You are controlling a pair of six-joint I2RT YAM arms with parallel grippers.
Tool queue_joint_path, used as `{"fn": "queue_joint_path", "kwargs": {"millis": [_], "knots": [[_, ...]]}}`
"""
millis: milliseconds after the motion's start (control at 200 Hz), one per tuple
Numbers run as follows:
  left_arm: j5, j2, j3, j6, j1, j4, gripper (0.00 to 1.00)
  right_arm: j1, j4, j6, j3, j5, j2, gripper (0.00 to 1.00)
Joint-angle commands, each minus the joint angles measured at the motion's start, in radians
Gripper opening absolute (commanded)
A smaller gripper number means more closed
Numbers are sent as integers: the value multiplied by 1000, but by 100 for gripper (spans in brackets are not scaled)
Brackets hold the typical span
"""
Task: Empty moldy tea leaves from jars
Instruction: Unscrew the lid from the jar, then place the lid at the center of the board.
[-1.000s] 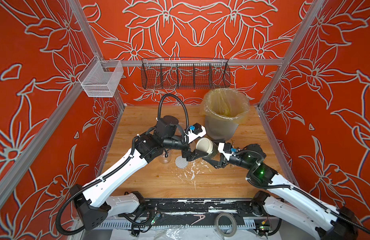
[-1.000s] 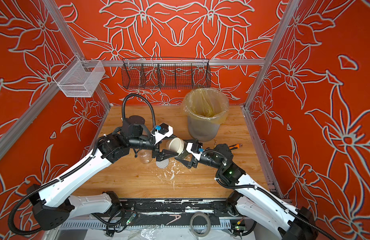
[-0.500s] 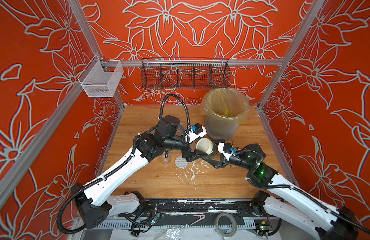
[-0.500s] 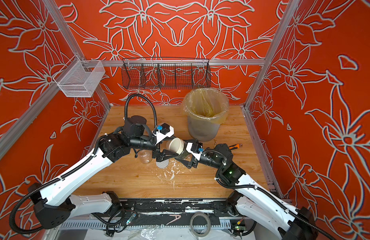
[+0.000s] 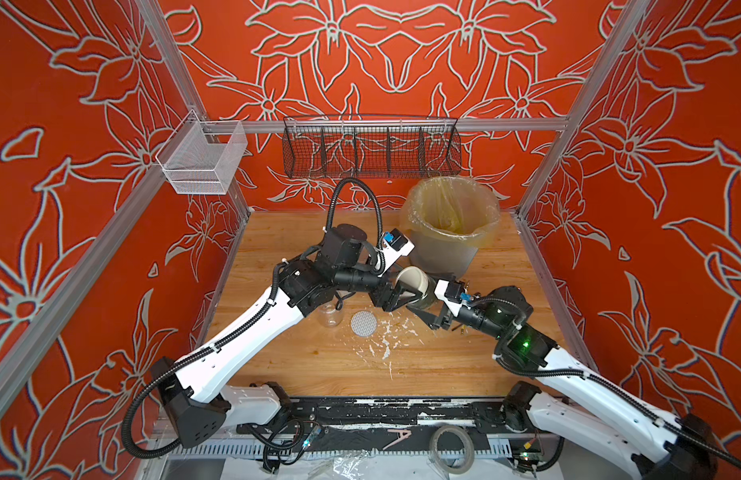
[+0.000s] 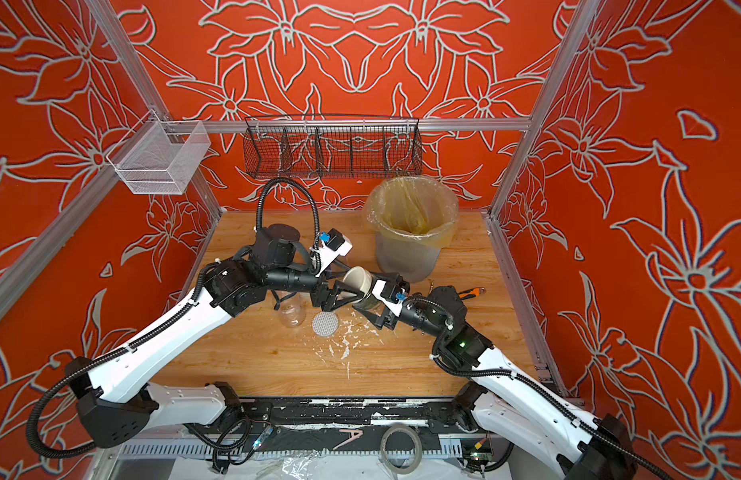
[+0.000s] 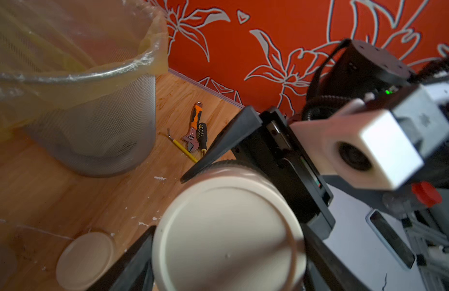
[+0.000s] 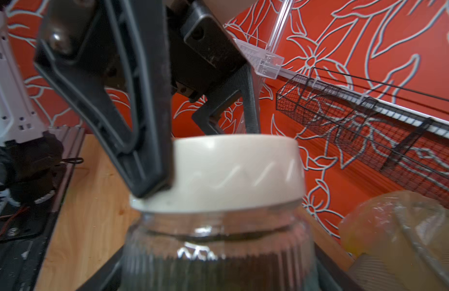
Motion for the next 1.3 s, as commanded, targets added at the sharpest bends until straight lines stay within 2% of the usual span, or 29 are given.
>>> {"fn": "queue_joint_path", "kwargs": {"millis": [0,160,280,435,621,726,806,991,1131,1296], "knots": [[-121,15,56,-303,3,-43,49,10,59,-115,25,107,2,25],[-184,37,100,-528,3,-123,44,23,67,-194,29,193,47,23],[-201,37,127,-582,3,-141,44,36,110,-207,20,239,66,23],[-310,-6,130,-572,3,-158,44,36,154,-133,4,311,65,23],[-431,-56,53,-470,-2,-198,42,36,163,42,0,556,29,23],[-489,-71,-22,-440,-28,-216,42,31,81,171,39,726,6,23],[-543,-76,-93,-418,-71,-197,42,17,-20,253,88,801,-2,23],[-627,-42,-232,-412,-171,-100,40,-31,-246,446,216,836,3,23],[-622,26,-352,-451,-207,65,36,-63,-366,556,293,807,18,23],[-667,188,-345,-481,-231,96,36,-75,-388,588,308,779,20,23]]}}
